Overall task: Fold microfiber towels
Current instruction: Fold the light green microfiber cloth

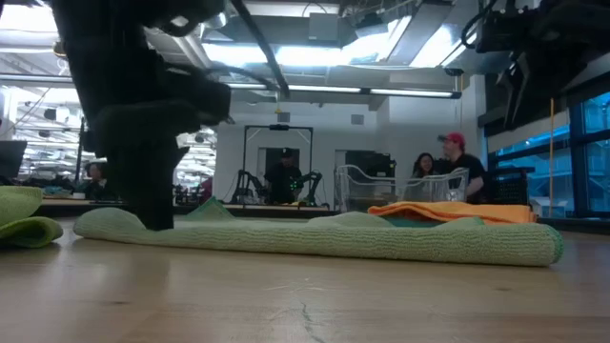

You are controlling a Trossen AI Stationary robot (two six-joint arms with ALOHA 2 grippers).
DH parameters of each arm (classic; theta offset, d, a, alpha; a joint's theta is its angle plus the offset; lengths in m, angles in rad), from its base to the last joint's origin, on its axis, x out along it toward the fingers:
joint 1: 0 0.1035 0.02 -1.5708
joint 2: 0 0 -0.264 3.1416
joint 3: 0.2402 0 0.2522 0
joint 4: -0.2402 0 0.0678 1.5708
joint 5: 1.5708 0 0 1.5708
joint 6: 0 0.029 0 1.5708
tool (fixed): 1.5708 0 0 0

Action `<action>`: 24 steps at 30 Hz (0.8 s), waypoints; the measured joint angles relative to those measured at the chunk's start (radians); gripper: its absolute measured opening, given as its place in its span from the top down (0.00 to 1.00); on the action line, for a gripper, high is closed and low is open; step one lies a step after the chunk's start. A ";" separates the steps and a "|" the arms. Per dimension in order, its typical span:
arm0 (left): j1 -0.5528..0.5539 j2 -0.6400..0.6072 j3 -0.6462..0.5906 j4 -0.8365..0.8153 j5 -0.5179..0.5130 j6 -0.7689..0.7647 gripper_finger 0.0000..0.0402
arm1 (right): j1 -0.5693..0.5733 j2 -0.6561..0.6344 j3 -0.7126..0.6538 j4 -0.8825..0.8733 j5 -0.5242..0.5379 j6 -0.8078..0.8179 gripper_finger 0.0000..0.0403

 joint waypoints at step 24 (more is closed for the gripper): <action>0.368 -0.053 -0.055 -0.165 -0.127 0.439 0.70 | 0.001 0.011 -0.001 0.152 0.016 -0.060 0.62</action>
